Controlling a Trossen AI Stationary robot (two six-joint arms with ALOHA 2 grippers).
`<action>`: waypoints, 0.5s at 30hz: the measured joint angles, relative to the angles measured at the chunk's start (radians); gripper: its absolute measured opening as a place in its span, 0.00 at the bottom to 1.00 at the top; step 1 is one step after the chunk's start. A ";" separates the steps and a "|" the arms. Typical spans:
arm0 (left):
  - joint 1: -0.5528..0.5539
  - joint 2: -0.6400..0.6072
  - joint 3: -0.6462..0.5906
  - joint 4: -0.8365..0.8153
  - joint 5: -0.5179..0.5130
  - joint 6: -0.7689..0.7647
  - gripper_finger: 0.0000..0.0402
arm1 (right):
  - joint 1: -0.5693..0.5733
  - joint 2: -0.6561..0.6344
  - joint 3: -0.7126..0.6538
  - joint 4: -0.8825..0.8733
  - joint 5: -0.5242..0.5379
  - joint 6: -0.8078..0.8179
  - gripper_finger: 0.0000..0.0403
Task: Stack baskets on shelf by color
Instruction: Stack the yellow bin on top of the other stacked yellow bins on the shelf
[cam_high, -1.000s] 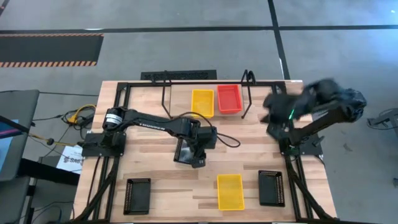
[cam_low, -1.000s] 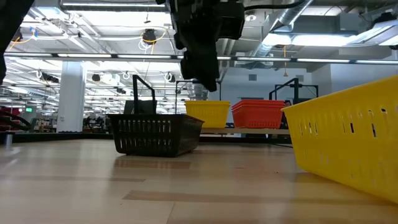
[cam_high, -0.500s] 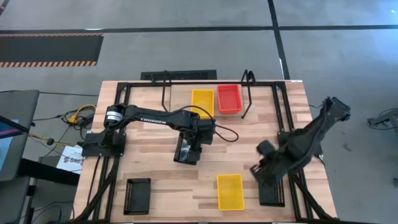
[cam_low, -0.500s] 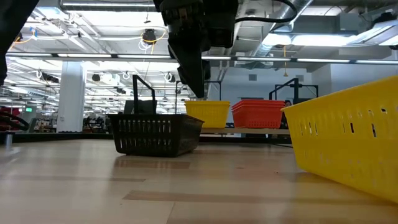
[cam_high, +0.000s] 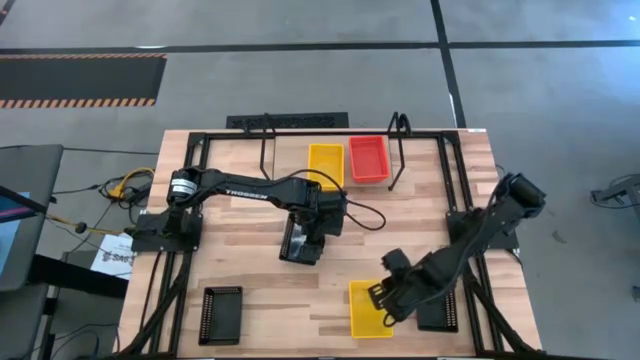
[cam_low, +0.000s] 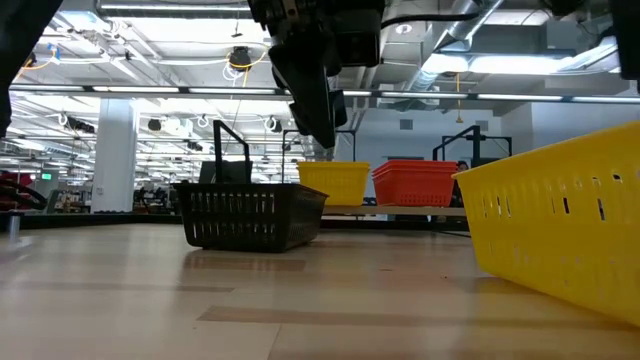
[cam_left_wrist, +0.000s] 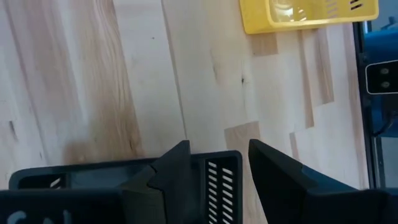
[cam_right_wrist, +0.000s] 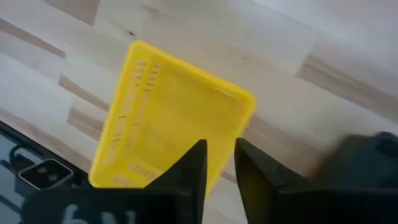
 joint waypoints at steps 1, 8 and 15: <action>0.000 0.000 0.000 0.000 0.000 0.004 0.38 | -0.001 0.010 0.000 0.015 -0.003 0.000 0.28; 0.000 0.000 0.000 0.000 0.000 0.018 0.38 | -0.012 0.091 0.000 0.072 -0.103 0.007 0.41; 0.000 0.000 0.000 -0.001 0.000 0.043 0.38 | -0.012 0.163 0.000 0.112 -0.199 0.018 0.48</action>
